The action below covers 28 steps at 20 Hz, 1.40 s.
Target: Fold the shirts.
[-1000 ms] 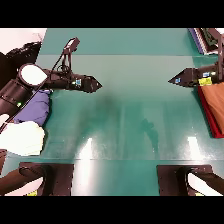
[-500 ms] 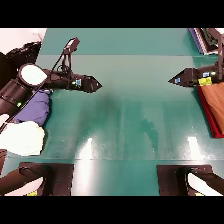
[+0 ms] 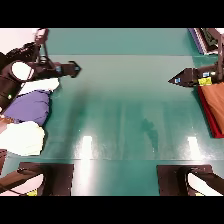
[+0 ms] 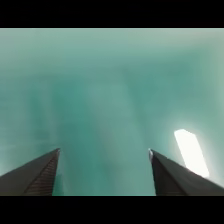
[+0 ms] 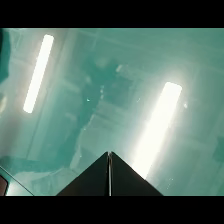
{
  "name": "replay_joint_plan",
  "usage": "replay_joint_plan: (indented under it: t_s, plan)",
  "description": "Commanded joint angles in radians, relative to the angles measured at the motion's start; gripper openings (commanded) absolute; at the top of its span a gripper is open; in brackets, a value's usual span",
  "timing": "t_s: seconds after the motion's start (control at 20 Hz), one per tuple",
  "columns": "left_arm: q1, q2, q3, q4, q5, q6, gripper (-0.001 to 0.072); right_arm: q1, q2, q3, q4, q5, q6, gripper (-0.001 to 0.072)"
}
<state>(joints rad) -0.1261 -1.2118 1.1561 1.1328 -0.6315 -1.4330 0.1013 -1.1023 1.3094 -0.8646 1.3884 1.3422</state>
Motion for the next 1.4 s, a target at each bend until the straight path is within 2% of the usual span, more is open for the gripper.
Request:
replay_joint_plan:
  t_s: [0.0, 0.2, 0.5, 0.6, 0.7, 0.9, 1.15, 1.35]
  plan:
    - [0.178, -0.081, 0.001, 0.164, 0.03, -0.053, 0.0666, 0.001, 0.0, 0.0, 0.0, -0.002, 0.0, 0.0019]
    - [0.296, -0.237, 0.001, 0.171, 0.042, -0.051, 0.0666, 0.001, 0.0, 0.0, 0.0, -0.016, 0.0, 0.0018]
    - [0.31, -0.326, 0.001, 0.236, 0.115, -0.052, 0.0662, 0.001, 0.0, 0.0, 0.0, -0.039, 0.0, 0.0019]
    - [0.309, -0.325, 0.019, 0.244, 0.088, -0.051, 0.0289, 0.001, 0.0, 0.0, 0.0, -0.041, 0.0, 0.0018]
    - [0.309, -0.323, 0.061, 0.246, 0.034, -0.049, 0.0027, 0.001, 0.0, 0.0, 0.0, -0.042, 0.0, 0.0019]
    - [0.3, -0.271, 0.249, 0.244, -0.158, -0.04, 0.0021, 0.0, 0.0, 0.01, 0.0, -0.055, 0.0, 0.0019]
    - [0.164, -0.007, 0.597, 0.244, -0.2, 0.051, 0.0022, -0.039, 0.0, 0.236, 0.001, -0.182, 0.0, 0.0018]
    - [-0.024, 0.145, 0.819, 0.234, -0.248, 0.053, 0.0021, -0.085, 0.0, 0.407, 0.0, -0.224, 0.0, 0.0018]
